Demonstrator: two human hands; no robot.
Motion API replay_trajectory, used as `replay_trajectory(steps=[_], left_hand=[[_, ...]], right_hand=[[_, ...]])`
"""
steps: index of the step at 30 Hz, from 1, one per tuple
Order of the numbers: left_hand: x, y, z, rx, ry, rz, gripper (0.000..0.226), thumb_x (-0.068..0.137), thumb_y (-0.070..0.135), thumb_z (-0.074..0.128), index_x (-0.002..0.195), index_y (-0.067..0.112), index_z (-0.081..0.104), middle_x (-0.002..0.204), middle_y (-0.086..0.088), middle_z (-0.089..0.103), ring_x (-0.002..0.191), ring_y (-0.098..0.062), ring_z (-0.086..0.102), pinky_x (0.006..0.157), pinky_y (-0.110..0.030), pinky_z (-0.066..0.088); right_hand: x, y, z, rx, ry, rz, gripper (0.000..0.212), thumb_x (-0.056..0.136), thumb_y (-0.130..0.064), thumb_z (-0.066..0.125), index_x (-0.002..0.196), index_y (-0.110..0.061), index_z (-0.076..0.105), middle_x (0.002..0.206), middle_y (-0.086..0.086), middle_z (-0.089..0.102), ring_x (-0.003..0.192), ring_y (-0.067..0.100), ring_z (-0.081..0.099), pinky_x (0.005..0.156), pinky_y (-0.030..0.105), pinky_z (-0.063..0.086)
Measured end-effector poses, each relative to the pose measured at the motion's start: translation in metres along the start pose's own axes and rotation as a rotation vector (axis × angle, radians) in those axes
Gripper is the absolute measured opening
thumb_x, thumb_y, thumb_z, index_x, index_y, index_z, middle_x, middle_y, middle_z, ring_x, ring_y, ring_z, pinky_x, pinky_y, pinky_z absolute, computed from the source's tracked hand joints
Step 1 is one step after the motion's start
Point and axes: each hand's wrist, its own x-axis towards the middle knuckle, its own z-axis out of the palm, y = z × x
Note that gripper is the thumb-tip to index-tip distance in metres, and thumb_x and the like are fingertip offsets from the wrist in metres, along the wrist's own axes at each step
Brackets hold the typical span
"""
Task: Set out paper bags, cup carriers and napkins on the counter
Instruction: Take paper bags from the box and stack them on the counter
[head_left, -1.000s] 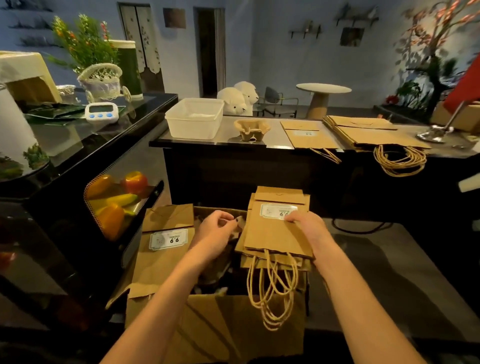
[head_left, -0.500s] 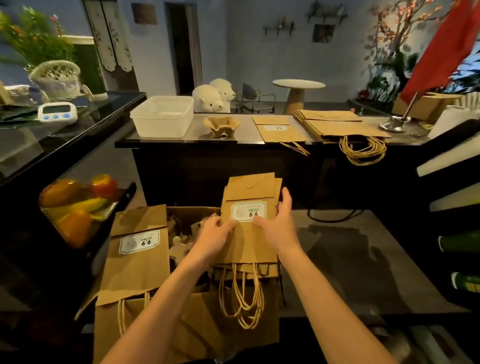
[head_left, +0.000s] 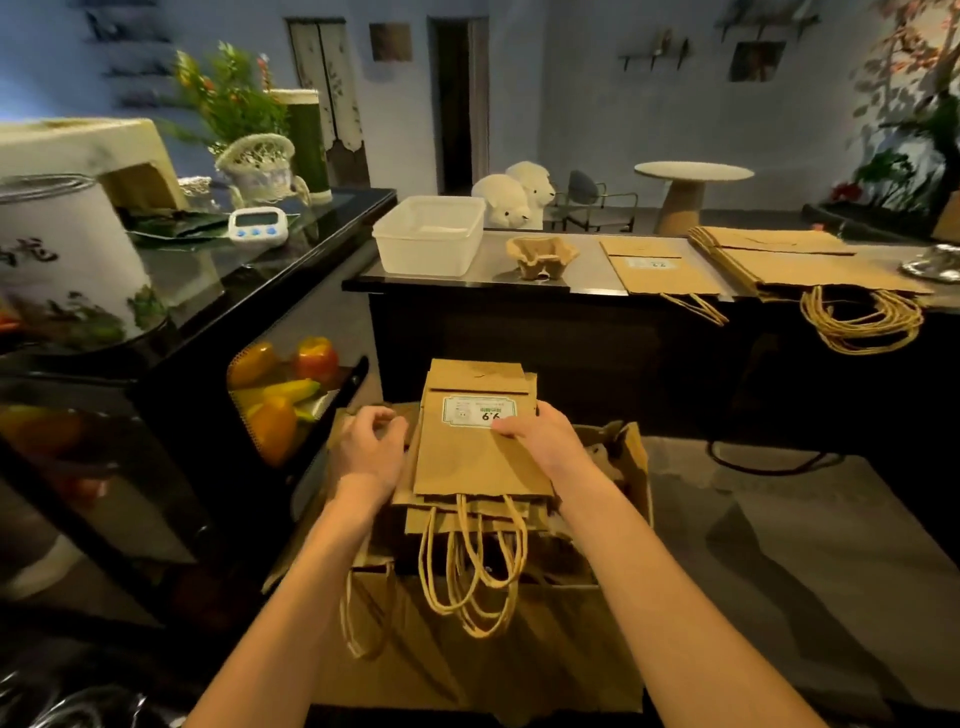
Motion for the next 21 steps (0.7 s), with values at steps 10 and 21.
replay_trajectory(steps=[10,21], left_hand=[[0.006,-0.035,-0.037,-0.266,0.032,-0.174,0.030,0.103,0.028,0.057,0.128,0.013,0.065,0.124,-0.005,0.065,0.115,-0.025,0.058,0.086,-0.028,0.038],[-0.014,-0.023,-0.032,-0.683,-0.028,-0.142,0.051,0.094,0.014,0.072,0.139,0.022,0.050,0.132,0.002,0.063,0.116,-0.016,0.063,0.092,-0.041,0.058]], right_hand=[[0.005,-0.002,0.071,-0.222,-0.163,0.054,0.050,0.097,-0.014,0.066,0.143,-0.015,0.047,0.142,0.005,0.058,0.132,0.024,0.054,0.105,0.036,0.044],[0.006,-0.002,0.073,-0.007,-0.115,-0.141,0.058,0.095,-0.004,0.063,0.145,-0.027,0.049,0.133,-0.002,0.063,0.117,0.015,0.057,0.096,0.040,0.048]])
